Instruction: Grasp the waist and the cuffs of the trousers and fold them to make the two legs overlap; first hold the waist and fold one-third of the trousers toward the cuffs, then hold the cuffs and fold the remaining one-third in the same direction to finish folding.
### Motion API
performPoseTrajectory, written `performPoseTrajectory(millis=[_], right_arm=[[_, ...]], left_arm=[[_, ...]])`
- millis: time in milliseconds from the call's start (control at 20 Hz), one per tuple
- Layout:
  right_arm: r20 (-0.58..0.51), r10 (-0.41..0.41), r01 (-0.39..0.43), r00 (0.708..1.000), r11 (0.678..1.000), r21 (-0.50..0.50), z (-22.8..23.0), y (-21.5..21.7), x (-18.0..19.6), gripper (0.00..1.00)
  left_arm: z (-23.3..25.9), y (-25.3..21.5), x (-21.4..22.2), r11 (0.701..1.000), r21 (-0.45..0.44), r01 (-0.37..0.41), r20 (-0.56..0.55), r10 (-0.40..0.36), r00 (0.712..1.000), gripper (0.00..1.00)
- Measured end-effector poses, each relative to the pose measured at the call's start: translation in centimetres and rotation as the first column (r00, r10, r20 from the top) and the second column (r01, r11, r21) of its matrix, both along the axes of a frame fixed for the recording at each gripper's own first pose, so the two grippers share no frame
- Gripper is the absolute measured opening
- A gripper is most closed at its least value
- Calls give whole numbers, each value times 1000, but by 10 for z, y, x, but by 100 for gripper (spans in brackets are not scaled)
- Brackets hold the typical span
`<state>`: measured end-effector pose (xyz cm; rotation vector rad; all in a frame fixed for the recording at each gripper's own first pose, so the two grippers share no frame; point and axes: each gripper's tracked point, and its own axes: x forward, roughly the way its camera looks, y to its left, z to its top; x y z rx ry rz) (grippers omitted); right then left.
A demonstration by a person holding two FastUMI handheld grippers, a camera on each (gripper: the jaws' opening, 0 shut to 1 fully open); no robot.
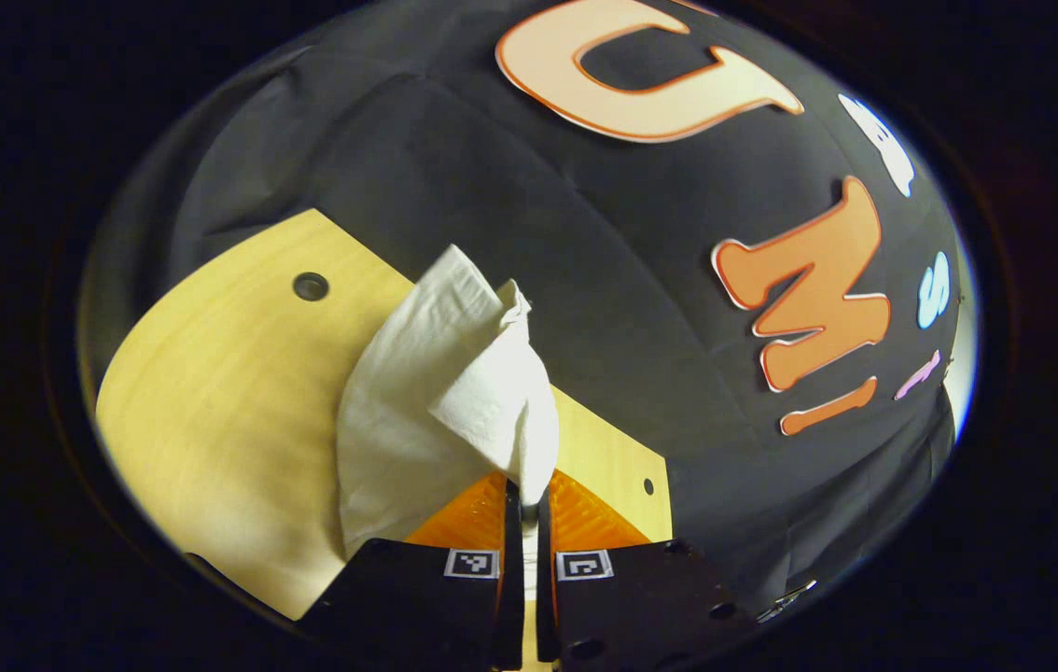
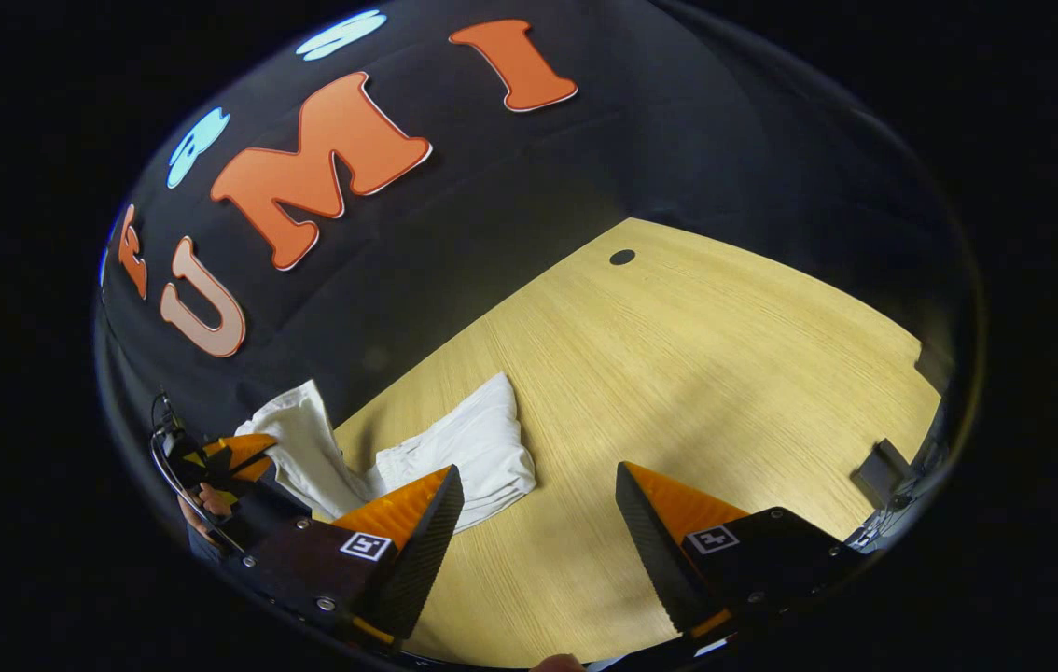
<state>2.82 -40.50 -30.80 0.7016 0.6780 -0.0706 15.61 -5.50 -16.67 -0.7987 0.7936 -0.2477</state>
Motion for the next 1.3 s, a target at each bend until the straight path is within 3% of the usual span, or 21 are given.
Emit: performPoseTrajectory(millis=[550, 900, 1050, 1150, 1250, 1300], right_arm=[[-26, -83, 83, 996, 996, 30, -23, -70, -17, 99], [-25, -63, 64, 998, 998, 12, -28, -92, -14, 99], [-24, -26, 26, 999, 1000, 16, -31, -89, -8, 99], [-19, 11, -11, 1000, 1000, 9, -31, -85, -4, 99], [-6, 46, -46, 999, 999, 0, -28, -79, 3, 98], [9, 65, -65, 998, 998, -8, -22, -76, 8, 99]], left_arm=[[-14, -178, -14, 969, 46, 243, -15, -242, 970, 9], [-76, -231, -72, 854, 167, 493, -101, -482, 870, 12], [-94, -241, -93, 806, 180, 563, -145, -545, 826, 22], [-86, -243, -102, 791, 183, 583, -126, -569, 812, 36], [-70, -235, -108, 789, 210, 578, -80, -575, 814, 70], [-62, -229, -108, 789, 236, 568, -53, -573, 818, 74]])
